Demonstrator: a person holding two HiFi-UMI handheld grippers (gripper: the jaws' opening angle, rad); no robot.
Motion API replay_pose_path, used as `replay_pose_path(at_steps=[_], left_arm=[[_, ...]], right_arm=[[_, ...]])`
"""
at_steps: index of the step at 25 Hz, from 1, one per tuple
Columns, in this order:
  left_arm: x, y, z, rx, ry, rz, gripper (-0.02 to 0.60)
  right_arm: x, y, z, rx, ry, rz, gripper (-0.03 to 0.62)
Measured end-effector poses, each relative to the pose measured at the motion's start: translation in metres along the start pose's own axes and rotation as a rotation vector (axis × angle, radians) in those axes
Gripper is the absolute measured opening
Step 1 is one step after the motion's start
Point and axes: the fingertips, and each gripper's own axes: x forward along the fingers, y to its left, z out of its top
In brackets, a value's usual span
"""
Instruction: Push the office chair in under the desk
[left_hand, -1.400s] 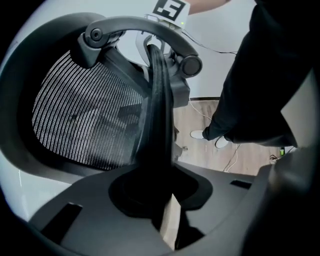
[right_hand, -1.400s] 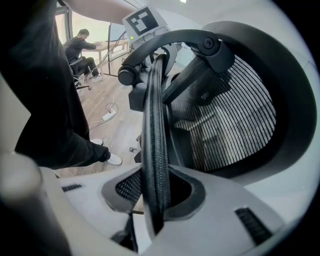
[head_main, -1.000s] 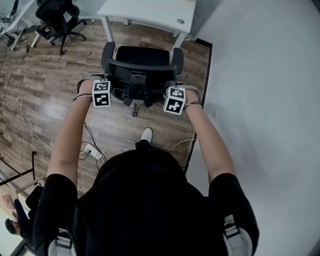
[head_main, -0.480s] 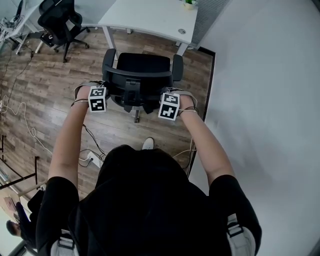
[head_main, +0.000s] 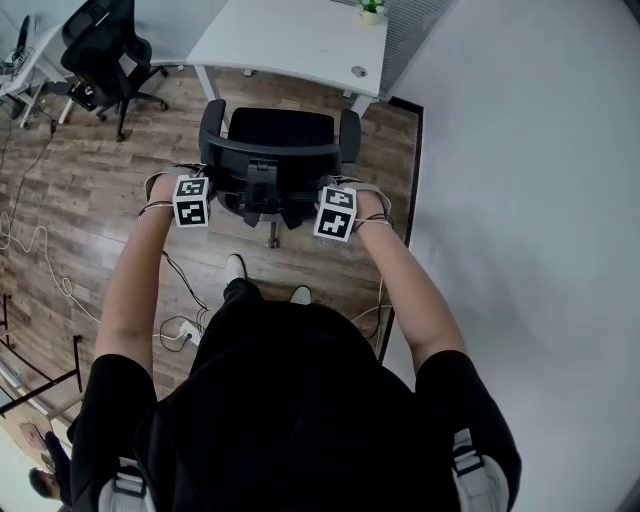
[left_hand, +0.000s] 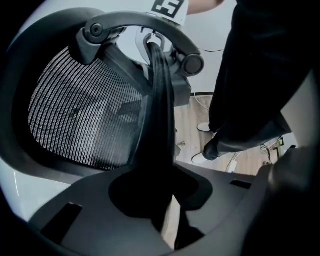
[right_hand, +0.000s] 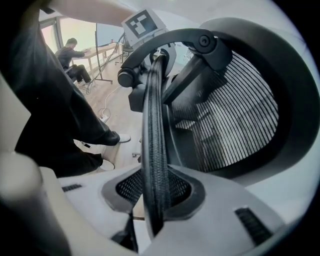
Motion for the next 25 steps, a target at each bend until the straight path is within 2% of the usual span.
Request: replay_pose_path(at_steps=[6, 10, 14, 17, 25], left_arm=[[0.003, 0.028, -0.029, 0.046, -0.009, -0.010, 0.078], [0.010, 0.033, -0.033, 0.069, -0.016, -0.007, 0.078], [0.014, 0.066, -0.055, 0.089, -0.025, -0.004, 0.078], [0.021, 0.069, -0.058, 0.107, -0.026, -0.003, 0.077], [0.019, 0.142, -0.116, 0.131, -0.055, -0.028, 0.077]], right_arm=[[0.010, -0.019, 0.024, 0.047, 0.012, -0.011, 0.098], [0.017, -0.021, 0.026, 0.071, 0.018, -0.023, 0.098], [0.025, -0.052, 0.042, 0.091, 0.028, -0.020, 0.098], [0.032, -0.051, 0.043, 0.107, 0.029, -0.027, 0.098], [0.043, -0.124, 0.094, 0.142, 0.052, -0.006, 0.098]])
